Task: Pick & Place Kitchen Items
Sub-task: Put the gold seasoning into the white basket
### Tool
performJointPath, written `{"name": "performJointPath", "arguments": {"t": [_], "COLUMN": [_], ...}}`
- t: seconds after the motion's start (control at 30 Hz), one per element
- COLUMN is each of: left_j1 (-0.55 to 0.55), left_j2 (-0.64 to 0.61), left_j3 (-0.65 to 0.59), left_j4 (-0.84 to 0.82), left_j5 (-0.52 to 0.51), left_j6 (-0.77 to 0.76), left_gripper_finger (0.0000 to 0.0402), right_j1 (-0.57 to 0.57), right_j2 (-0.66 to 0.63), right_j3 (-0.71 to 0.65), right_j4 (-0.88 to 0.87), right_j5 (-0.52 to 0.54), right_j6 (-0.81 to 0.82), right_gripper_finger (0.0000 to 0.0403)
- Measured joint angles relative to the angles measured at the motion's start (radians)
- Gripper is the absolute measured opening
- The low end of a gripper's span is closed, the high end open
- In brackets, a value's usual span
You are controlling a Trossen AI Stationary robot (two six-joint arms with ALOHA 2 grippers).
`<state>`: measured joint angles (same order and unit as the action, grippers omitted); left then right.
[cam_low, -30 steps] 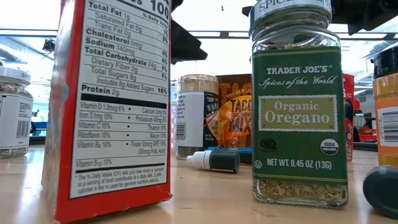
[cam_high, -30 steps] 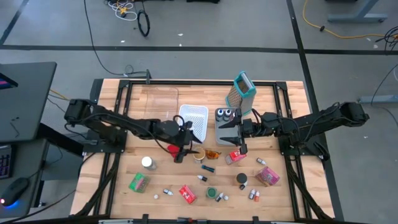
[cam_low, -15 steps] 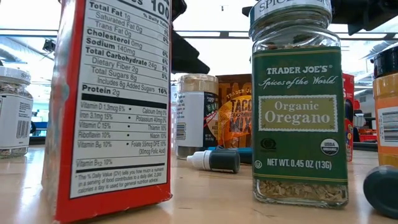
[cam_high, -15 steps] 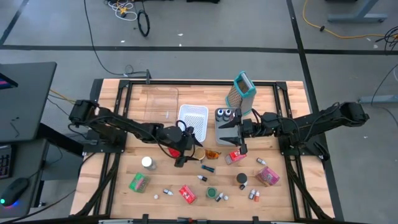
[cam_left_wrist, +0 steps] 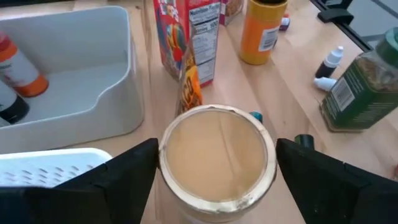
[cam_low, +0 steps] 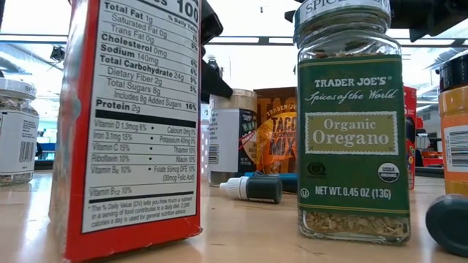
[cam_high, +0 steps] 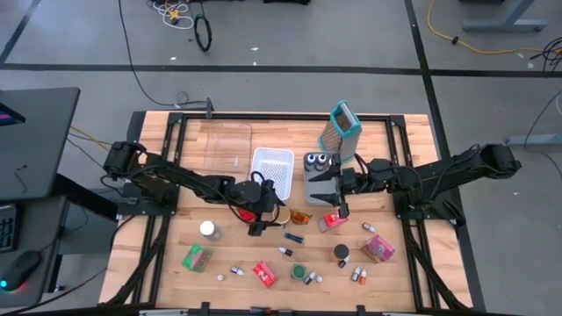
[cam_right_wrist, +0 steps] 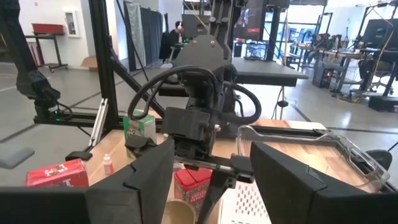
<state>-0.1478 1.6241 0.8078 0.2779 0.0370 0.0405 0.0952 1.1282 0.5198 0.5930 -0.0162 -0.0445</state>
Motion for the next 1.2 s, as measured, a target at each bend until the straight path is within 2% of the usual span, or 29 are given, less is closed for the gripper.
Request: {"name": "performJointPath", "arguments": {"t": [0.33, 0.57, 0.9, 1.0, 1.2], "left_j1": [0.002, 0.006, 0.006, 0.007, 0.007], "left_j2": [0.0, -0.001, -0.012, -0.048, -0.174], "left_j3": [0.0, 0.0, -0.001, 0.002, 0.034], "left_j4": [0.006, 0.01, 0.017, -0.008, -0.138], "left_j5": [0.0, -0.023, -0.022, -0.027, -0.133], "left_j6": [-0.035, -0.047, -0.091, -0.116, -0.075], "left_gripper_finger": [0.033, 0.0282, 0.0286, 0.0283, 0.0285], "right_j1": [0.0, 0.0, 0.0, 0.0, 0.0], "right_j2": [0.0, 0.0, 0.0, 0.0, 0.0], "right_j3": [0.0, 0.0, 0.0, 0.0, 0.0], "right_j4": [0.0, 0.0, -0.001, -0.004, -0.01], "right_j5": [0.0, 0.0, 0.0, 0.0, 0.0], "right_j6": [-0.001, -0.001, -0.001, 0.0, 0.001], "right_gripper_finger": [0.0224, 0.0224, 0.0224, 0.0224, 0.0224]}}
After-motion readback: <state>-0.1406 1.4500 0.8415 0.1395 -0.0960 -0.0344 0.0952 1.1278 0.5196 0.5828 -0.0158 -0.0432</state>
